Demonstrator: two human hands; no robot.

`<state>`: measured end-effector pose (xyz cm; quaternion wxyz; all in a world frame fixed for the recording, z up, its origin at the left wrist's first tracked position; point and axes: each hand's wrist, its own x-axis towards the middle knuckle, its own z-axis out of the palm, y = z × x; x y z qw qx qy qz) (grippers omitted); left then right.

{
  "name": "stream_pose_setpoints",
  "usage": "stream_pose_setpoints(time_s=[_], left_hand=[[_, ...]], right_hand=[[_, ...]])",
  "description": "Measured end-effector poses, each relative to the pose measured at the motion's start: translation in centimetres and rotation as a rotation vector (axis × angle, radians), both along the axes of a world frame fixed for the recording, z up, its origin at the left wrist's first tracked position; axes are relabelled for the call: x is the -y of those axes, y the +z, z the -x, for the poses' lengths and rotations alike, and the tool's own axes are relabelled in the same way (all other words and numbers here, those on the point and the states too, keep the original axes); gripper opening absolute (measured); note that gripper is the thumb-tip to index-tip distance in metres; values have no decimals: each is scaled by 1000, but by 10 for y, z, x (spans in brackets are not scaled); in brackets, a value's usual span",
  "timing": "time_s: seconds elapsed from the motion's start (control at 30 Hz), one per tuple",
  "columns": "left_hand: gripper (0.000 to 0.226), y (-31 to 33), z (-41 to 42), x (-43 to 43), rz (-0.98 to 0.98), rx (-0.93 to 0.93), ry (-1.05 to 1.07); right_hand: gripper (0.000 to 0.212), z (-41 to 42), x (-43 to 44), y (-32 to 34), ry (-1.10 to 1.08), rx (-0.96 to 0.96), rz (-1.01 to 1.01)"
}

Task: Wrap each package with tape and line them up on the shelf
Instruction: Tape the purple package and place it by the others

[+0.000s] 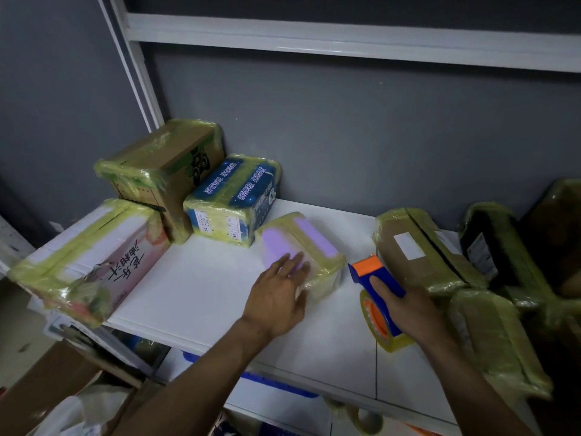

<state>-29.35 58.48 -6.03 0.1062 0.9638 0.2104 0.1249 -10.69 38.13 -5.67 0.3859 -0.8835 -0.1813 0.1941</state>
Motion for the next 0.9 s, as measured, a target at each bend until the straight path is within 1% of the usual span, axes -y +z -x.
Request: stream_pose_setpoints(time_s=[0.1,0.13,0.2,0.33,0.43,0.5,0.53,0.6,0.7,0.8,0.83,0.9], left_hand=[[57,1,3,-16,-29,-2,-56],[55,0,5,-21,-7,1,-54],[50,-1,7,-27,105,31,-40],[42,-1,1,-35,358,180,-98],[36,2,-8,-39,544,258,-64],[34,6,-9,-42,704,270,-54],[34,8,-10,-45,750,261,-62],[33,12,-10,-51,768,222,-92],[30,19,-8,-51,707,200,-106],[26,20,-2,-38,582,318,-61],[25,20,1,-30,584,371,-12],[22,19,10,-13,701,470,86]], right_hand=[[66,5,5,0,-14,12,-51],[67,7,7,-1,-15,17,-71],[68,11,12,-3,-8,29,-94],[63,16,16,5,45,45,-167],[65,20,13,22,152,33,-229],[68,25,11,33,248,66,-219],[68,28,9,37,297,87,-203],[62,32,6,42,374,117,-162],[57,36,4,46,447,112,-103],[58,38,4,48,476,127,-76],[59,38,4,49,479,129,-72],[58,38,4,49,488,132,-65]])
